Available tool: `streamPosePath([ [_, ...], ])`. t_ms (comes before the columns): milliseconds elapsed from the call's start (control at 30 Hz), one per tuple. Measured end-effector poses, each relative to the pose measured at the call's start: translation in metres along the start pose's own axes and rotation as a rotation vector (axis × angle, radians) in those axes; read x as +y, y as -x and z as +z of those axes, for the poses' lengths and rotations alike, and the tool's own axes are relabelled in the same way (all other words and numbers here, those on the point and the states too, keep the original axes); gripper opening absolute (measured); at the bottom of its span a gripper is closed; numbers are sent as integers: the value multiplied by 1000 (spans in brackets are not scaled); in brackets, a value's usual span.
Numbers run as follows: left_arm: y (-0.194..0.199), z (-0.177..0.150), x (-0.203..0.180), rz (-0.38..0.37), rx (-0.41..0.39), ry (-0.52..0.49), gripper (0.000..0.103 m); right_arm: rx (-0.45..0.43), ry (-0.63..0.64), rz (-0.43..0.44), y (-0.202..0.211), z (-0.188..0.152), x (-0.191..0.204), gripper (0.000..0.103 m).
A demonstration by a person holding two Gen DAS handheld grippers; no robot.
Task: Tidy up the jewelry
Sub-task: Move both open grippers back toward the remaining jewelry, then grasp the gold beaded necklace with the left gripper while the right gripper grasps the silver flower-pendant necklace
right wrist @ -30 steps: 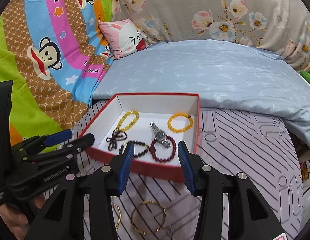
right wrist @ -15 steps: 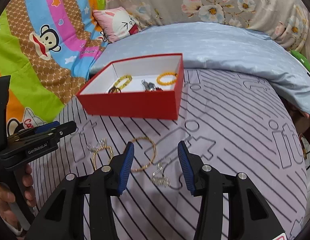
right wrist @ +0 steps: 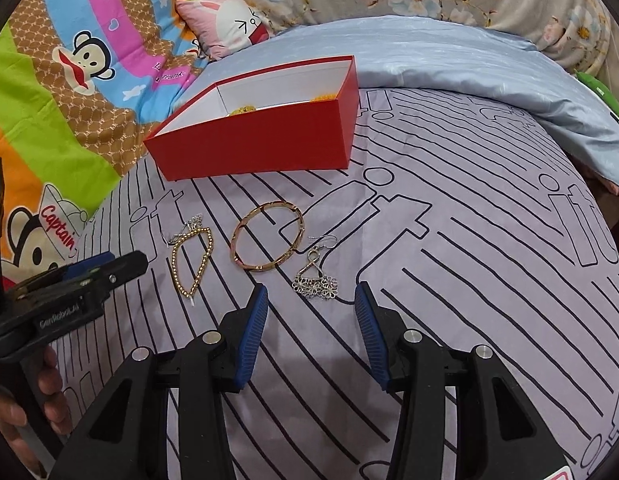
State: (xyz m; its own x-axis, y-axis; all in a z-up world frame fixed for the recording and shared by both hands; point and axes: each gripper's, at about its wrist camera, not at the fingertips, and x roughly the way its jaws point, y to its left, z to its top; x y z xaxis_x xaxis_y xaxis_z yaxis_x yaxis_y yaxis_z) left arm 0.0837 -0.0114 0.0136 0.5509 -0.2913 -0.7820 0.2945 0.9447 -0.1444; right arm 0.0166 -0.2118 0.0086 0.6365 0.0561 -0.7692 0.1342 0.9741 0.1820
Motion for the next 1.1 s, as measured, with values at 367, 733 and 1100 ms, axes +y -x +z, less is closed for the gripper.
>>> streamPosePath([
  [367,-4,-5,7,-6,15,26,56,19,11,-19,-20,4,5,29],
  [733,-7,-4,13,-1,22,46,56,19,34,-44,-23,5,8,12],
  [1100,-23,19,6,-34,23,43,42,18,21,-36,-23,4,6,11],
])
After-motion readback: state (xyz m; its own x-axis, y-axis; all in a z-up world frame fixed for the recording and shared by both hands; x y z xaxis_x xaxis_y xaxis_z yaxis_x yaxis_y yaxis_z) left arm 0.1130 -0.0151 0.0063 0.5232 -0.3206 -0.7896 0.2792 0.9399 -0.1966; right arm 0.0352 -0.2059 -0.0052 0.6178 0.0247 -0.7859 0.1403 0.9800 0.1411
